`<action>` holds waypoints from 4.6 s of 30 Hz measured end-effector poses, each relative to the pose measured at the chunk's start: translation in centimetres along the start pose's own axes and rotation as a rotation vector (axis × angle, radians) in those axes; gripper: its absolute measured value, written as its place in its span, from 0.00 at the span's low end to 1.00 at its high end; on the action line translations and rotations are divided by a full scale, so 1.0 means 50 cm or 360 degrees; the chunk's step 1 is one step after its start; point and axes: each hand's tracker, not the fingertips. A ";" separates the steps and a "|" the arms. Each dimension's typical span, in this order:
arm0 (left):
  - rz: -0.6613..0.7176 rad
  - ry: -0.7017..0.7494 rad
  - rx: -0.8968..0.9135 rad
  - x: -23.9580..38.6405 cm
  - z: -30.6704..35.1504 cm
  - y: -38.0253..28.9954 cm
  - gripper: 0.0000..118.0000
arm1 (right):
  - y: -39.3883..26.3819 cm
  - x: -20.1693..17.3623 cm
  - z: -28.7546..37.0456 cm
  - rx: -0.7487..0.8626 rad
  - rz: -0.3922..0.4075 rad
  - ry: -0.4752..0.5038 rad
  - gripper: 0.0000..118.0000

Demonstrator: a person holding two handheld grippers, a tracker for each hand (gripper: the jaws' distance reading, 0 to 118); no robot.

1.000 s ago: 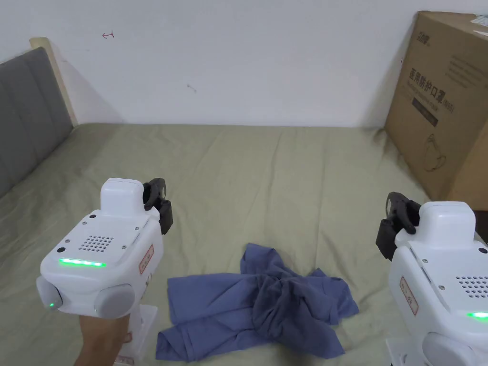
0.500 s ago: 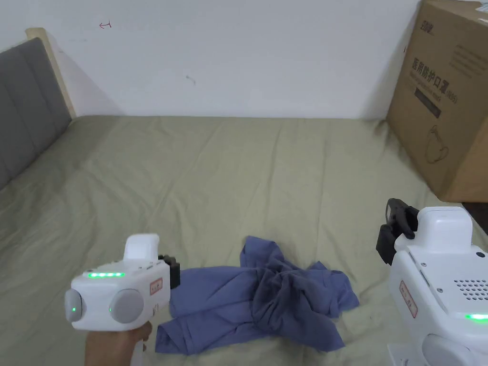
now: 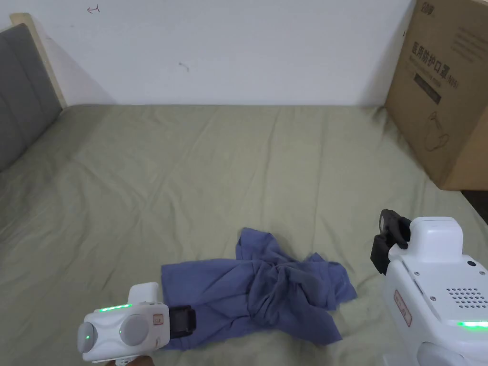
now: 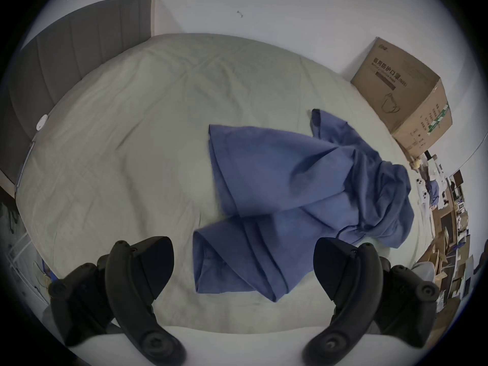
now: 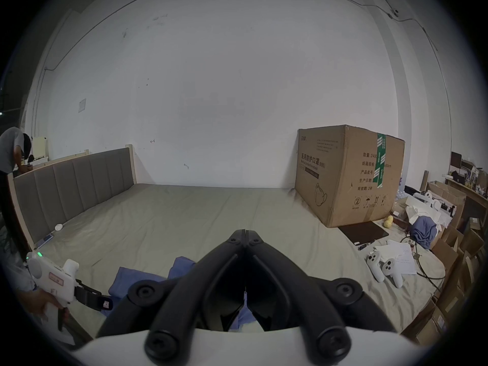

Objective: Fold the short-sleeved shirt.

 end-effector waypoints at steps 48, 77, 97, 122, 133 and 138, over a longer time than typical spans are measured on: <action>0.0055 -0.0310 0.0367 -0.017 0.112 0.104 0.04 | -0.078 0.086 -0.337 -0.0744 -0.0104 0.0161 0.10; -0.0009 0.0002 0.1031 -0.074 0.371 0.789 0.04 | 0.414 0.168 -0.538 -0.0151 -0.0110 0.0040 0.10; 0.0043 0.0111 0.0574 -0.136 0.027 0.662 0.04 | 0.066 0.154 -0.657 -0.0610 -0.0207 0.0003 0.10; 0.0054 0.0168 0.0151 -0.268 0.098 0.093 0.04 | -0.227 0.183 -0.192 -0.1002 -0.0406 0.0030 0.10; -0.0007 0.0238 -0.0141 -0.292 0.096 -0.049 0.04 | -0.332 0.166 -0.065 -0.1336 -0.0317 0.0027 0.10; -0.0016 0.0276 -0.0136 -0.281 0.079 -0.053 0.12 | -0.359 0.162 -0.070 -0.1375 -0.0342 0.0006 0.10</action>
